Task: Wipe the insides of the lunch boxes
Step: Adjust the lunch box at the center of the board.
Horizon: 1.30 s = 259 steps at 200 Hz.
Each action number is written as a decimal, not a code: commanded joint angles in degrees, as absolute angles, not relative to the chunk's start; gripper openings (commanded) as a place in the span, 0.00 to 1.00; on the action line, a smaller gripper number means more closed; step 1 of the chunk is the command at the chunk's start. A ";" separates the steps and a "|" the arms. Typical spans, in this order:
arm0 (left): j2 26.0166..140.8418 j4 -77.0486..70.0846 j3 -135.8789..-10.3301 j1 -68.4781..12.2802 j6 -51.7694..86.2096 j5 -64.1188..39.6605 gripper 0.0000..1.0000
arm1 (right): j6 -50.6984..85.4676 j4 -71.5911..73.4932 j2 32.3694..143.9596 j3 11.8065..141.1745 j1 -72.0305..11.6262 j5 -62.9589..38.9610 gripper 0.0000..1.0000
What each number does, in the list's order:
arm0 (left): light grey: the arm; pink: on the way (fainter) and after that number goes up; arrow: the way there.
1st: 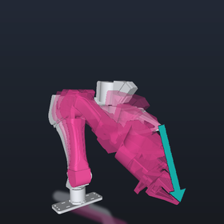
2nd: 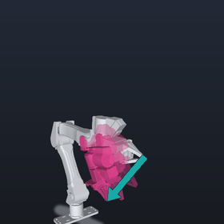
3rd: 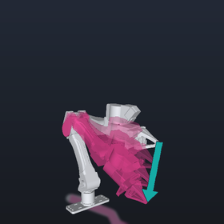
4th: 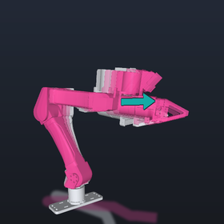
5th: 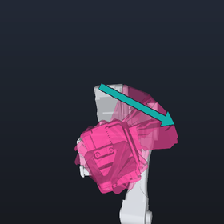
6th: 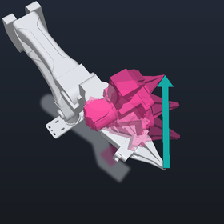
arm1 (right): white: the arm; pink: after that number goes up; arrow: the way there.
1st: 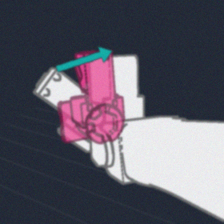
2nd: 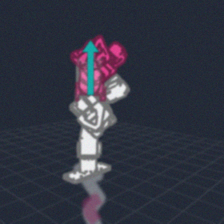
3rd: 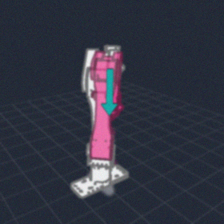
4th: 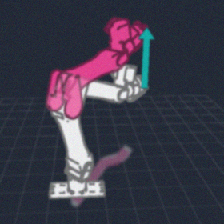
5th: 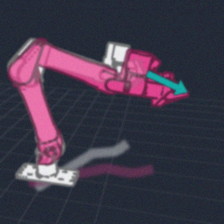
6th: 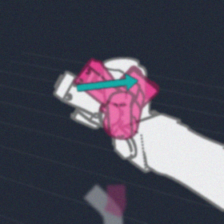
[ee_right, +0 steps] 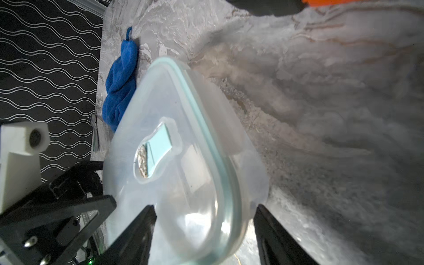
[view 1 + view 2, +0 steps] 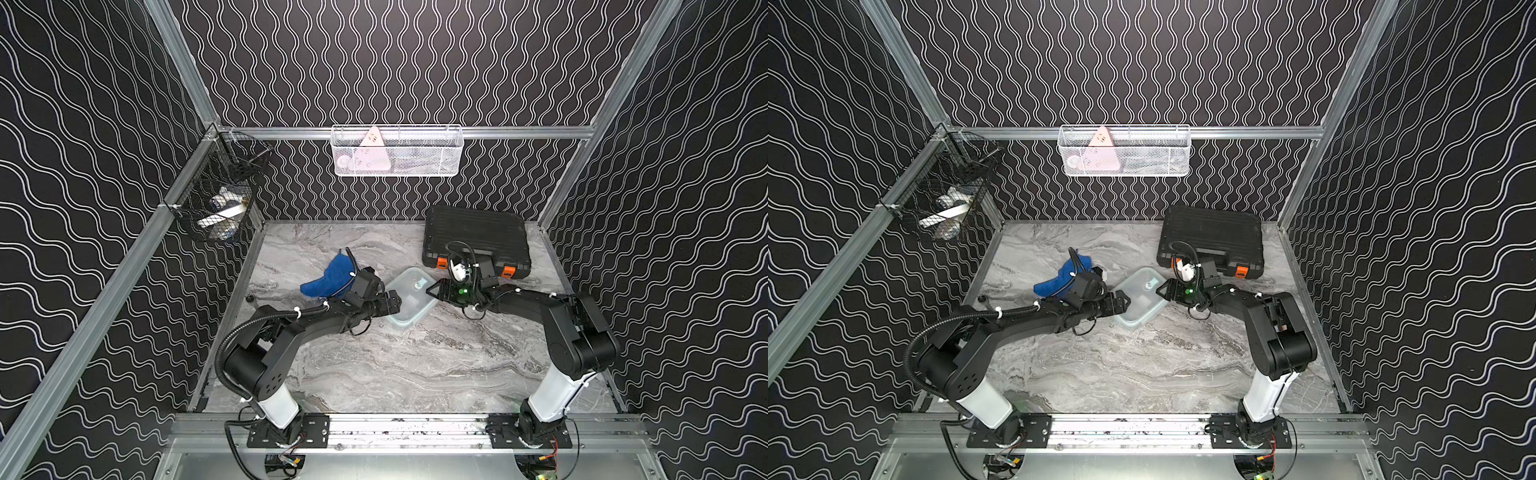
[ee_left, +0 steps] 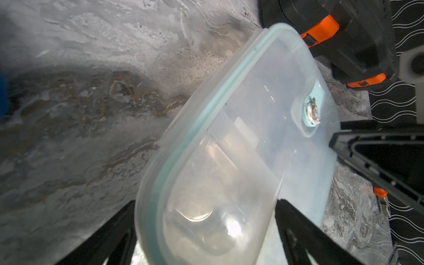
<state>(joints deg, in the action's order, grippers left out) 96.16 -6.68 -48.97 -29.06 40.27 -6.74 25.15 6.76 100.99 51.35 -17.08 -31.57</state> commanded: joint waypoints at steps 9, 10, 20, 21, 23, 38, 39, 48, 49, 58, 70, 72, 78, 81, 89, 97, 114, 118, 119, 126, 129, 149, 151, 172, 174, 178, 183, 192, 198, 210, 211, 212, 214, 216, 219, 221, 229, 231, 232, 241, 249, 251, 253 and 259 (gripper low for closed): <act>97.79 -3.47 -50.89 -29.17 37.75 -6.08 0.94 | 24.70 6.14 98.79 50.89 -17.13 -31.44 0.67; 97.85 -3.40 -50.98 -29.17 37.73 -5.98 0.94 | 24.70 6.06 98.70 50.85 -17.13 -31.54 0.66; 98.42 -2.80 -52.15 -29.13 36.50 -5.29 0.94 | 24.69 5.79 97.42 50.10 -17.11 -32.16 0.65; 98.56 -2.68 -52.27 -29.11 36.40 -5.20 0.94 | 24.70 5.84 97.27 49.97 -17.12 -32.12 0.65; 98.84 -2.54 -52.57 -29.12 36.10 -5.12 0.94 | 24.76 5.88 96.96 49.76 -17.07 -32.09 0.65; 100.79 -1.05 -55.48 -28.84 34.20 -5.21 0.94 | 24.47 5.24 94.69 48.16 -17.07 -30.24 0.65; 100.93 -0.92 -55.69 -28.83 34.06 -5.20 0.94 | 24.41 5.17 94.54 48.08 -17.06 -30.06 0.65; 102.12 0.02 -57.39 -28.60 33.28 -5.52 0.94 | 23.81 3.83 93.11 47.65 -17.07 -27.49 0.69; 102.25 0.05 -57.61 -28.54 33.21 -5.57 0.94 | 23.77 3.67 93.01 47.60 -17.10 -27.19 0.70; 102.88 0.50 -58.56 -28.49 32.71 -5.86 0.94 | 23.04 2.56 91.93 47.59 -16.93 -23.94 0.76; 102.86 0.04 -58.64 -28.55 32.61 -6.07 0.93 | 22.33 2.25 91.43 48.29 -16.27 -21.13 0.81; 102.84 -0.08 -58.52 -28.50 32.67 -6.13 0.93 | 22.26 2.32 91.50 48.44 -16.04 -20.97 0.81; 102.51 -0.42 -58.03 -28.49 32.78 -6.13 0.93 | 22.07 2.47 91.95 49.31 -15.42 -20.98 0.82; 102.32 -0.51 -57.75 -28.52 32.86 -6.07 0.93 | 21.99 2.46 92.22 49.86 -15.12 -21.07 0.82; 101.83 -0.82 -56.97 -28.53 33.03 -5.77 0.93 | 21.74 2.24 93.54 51.62 -14.24 -21.47 0.83; 101.21 -1.15 -56.12 -28.52 33.09 -5.64 0.93 | 21.58 2.07 95.13 53.51 -13.51 -21.87 0.83; 100.51 -1.77 -54.78 -28.44 33.22 -5.69 0.93 | 21.49 2.67 99.09 56.53 -12.12 -22.94 0.84; 100.46 -1.84 -54.58 -28.41 33.16 -5.79 0.93 | 21.38 2.80 100.01 57.04 -11.83 -23.36 0.84; 100.42 -1.84 -54.54 -28.44 33.15 -5.84 0.93 | 21.37 2.89 100.23 57.22 -11.76 -23.41 0.84; 100.45 -2.20 -54.33 -28.39 32.97 -6.18 0.93 | 21.30 3.08 101.94 58.20 -11.23 -24.51 0.83; 100.46 -2.43 -54.18 -28.47 32.84 -6.42 0.93 | 21.29 3.17 102.63 58.61 -11.13 -25.20 0.83; 100.68 -3.44 -53.88 -28.41 32.00 -7.85 0.93 | 21.25 4.66 105.57 59.85 -10.83 -28.82 0.80; 100.69 -3.43 -53.83 -28.39 31.86 -7.89 0.93 | 21.42 5.03 105.69 59.85 -10.84 -29.07 0.80; 101.14 -3.92 -53.96 -28.44 31.24 -8.77 0.93 | 22.10 8.24 106.82 59.41 -10.90 -30.73 0.79; 101.11 -3.95 -53.92 -28.47 31.19 -8.87 0.93 | 22.11 8.37 106.97 59.46 -10.90 -30.86 0.79; 101.20 -4.12 -53.88 -28.42 31.12 -9.15 0.93 | 22.15 8.65 107.31 59.54 -10.90 -31.12 0.79; 101.20 -4.34 -53.79 -28.47 31.07 -9.37 0.93 | 22.24 9.02 107.75 59.61 -10.90 -31.42 0.78; 101.42 -4.65 -53.70 -28.41 31.11 -9.91 0.93 | 22.48 9.80 108.50 59.68 -10.90 -32.43 0.78; 101.50 -4.95 -53.61 -28.44 31.11 -10.24 0.93 | 22.94 10.60 108.86 59.55 -10.90 -33.34 0.78; 101.97 -5.32 -53.66 -28.44 31.21 -10.70 0.93 | 24.49 12.81 109.32 58.71 -10.98 -35.51 0.76; 102.05 -5.34 -53.68 -28.46 31.25 -10.71 0.93 | 24.64 13.00 109.37 58.62 -10.98 -35.77 0.76; 102.09 -5.35 -53.69 -28.42 31.27 -10.76 0.93 | 24.80 13.22 109.40 58.53 -10.98 -35.99 0.76; 102.23 -5.36 -53.70 -28.40 31.26 -10.80 0.93 | 25.12 13.74 109.37 58.32 -11.03 -36.33 0.75; 102.29 -5.40 -53.72 -28.46 31.24 -10.81 0.93 | 25.37 14.22 109.41 58.11 -11.06 -36.72 0.75; 102.47 -5.44 -53.85 -28.45 31.36 -10.90 0.93 | 25.81 14.80 109.38 57.72 -11.15 -37.17 0.74; 102.57 -5.45 -53.87 -28.43 31.44 -10.99 0.93 | 26.05 15.19 109.35 57.45 -11.22 -37.42 0.74; 103.11 -5.54 -54.25 -28.41 31.45 -11.24 0.93 | 26.69 16.17 108.89 56.22 -11.56 -37.83 0.72; 103.25 -5.54 -54.34 -28.44 31.31 -11.36 0.93 | 26.75 16.35 108.70 55.83 -11.70 -37.87 0.71; 103.31 -5.54 -54.37 -28.46 31.30 -11.39 0.93 | 26.78 16.43 108.62 55.69 -11.69 -37.87 0.71; 103.98 -5.69 -54.74 -28.46 31.24 -11.77 0.93 | 26.81 17.10 107.60 53.93 -12.15 -37.53 0.69; 104.38 -6.04 -55.08 -28.47 31.36 -12.16 0.93 | 26.97 17.50 106.48 52.13 -12.43 -37.04 0.66; 104.60 -6.04 -55.17 -28.41 31.37 -12.22 0.93 | 27.02 17.60 106.21 51.59 -12.42 -36.97 0.66; 104.70 -6.06 -55.30 -28.39 31.42 -12.26 0.93 | 27.10 17.78 105.83 51.22 -12.47 -36.93 0.65; 105.23 -6.06 -55.68 -28.41 31.44 -12.46 0.93 | 27.35 18.22 105.00 49.66 -12.52 -36.75 0.63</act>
